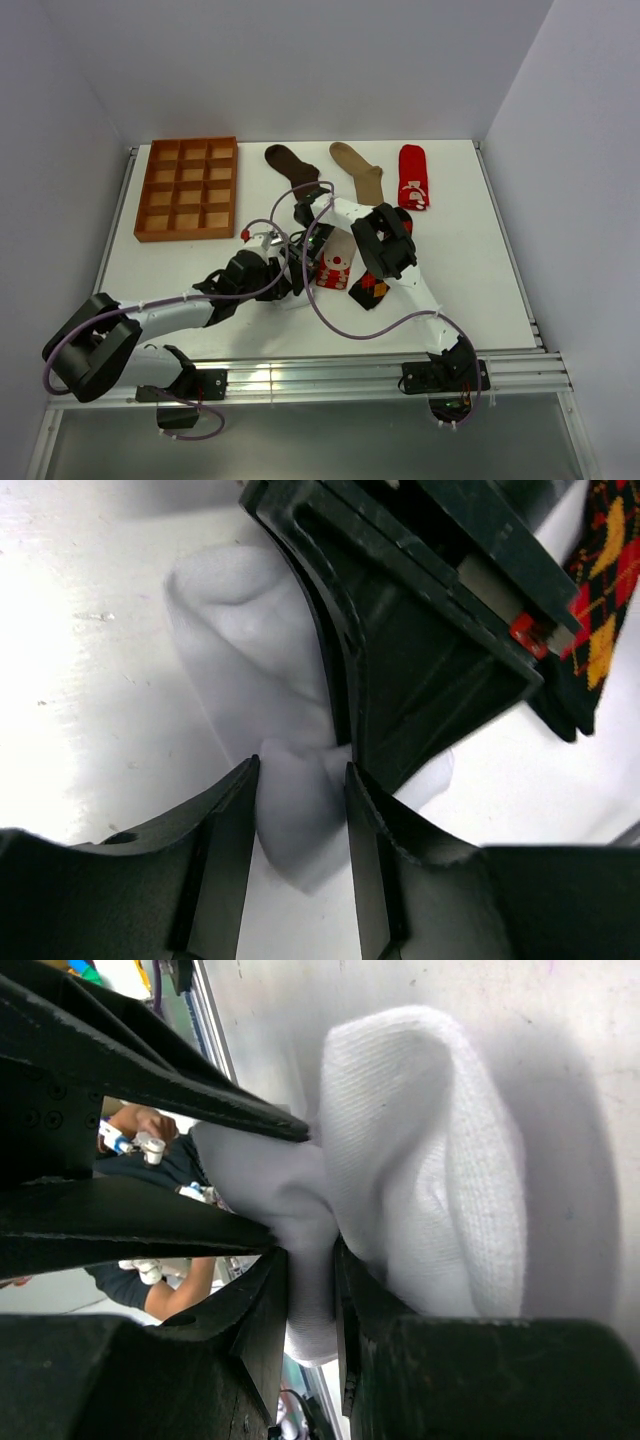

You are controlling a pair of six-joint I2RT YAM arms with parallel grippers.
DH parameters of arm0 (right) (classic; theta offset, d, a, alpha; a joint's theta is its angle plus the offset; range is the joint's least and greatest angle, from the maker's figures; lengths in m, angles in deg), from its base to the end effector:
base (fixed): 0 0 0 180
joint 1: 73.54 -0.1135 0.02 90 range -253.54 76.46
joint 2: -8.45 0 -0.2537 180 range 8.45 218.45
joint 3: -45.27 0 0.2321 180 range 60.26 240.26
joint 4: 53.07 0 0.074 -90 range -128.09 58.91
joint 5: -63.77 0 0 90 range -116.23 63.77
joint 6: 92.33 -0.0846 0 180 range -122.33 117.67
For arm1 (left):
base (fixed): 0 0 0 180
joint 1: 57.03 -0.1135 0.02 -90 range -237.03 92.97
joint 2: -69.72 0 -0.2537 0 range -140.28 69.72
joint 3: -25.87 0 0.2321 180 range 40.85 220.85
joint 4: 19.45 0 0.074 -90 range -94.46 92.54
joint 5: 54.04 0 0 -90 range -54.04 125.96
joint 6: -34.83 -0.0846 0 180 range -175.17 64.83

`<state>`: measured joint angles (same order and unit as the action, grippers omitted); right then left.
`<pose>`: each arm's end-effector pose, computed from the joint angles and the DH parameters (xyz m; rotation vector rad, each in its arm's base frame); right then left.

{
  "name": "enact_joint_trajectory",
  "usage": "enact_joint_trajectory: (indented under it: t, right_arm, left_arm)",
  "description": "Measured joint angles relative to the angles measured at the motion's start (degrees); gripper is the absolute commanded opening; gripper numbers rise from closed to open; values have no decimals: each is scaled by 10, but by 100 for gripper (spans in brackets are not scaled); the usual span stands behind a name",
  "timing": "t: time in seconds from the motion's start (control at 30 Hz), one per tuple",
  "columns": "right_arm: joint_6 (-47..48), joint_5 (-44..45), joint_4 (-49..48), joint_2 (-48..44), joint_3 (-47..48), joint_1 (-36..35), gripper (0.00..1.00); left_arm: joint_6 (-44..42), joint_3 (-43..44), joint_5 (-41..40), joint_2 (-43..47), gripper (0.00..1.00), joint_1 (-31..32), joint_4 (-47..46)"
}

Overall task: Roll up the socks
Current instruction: Roll the sock at the center of the board.

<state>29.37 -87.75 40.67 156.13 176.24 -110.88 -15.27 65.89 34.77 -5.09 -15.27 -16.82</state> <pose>0.2862 0.3119 0.0753 1.1446 -2.1176 -1.4015 0.2026 -0.1786 0.1295 0.0259 2.3320 -0.7349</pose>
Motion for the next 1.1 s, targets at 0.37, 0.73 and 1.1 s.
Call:
enact_joint_trajectory:
  t: [0.37, 0.73, 1.1]
  right_arm:
    - [-8, -5, -1, 4, 0, 4, 14]
    - [-8, 2, -3, 4, 0, 7, 14]
    - [-31, 9, -18, -2, -10, 11, 30]
  left_arm:
    - [2, -10, 44, 19, 43, 6, -20]
    - [15, -10, 35, -15, 25, 6, -43]
    - [19, 22, 27, -48, 1, 4, -13]
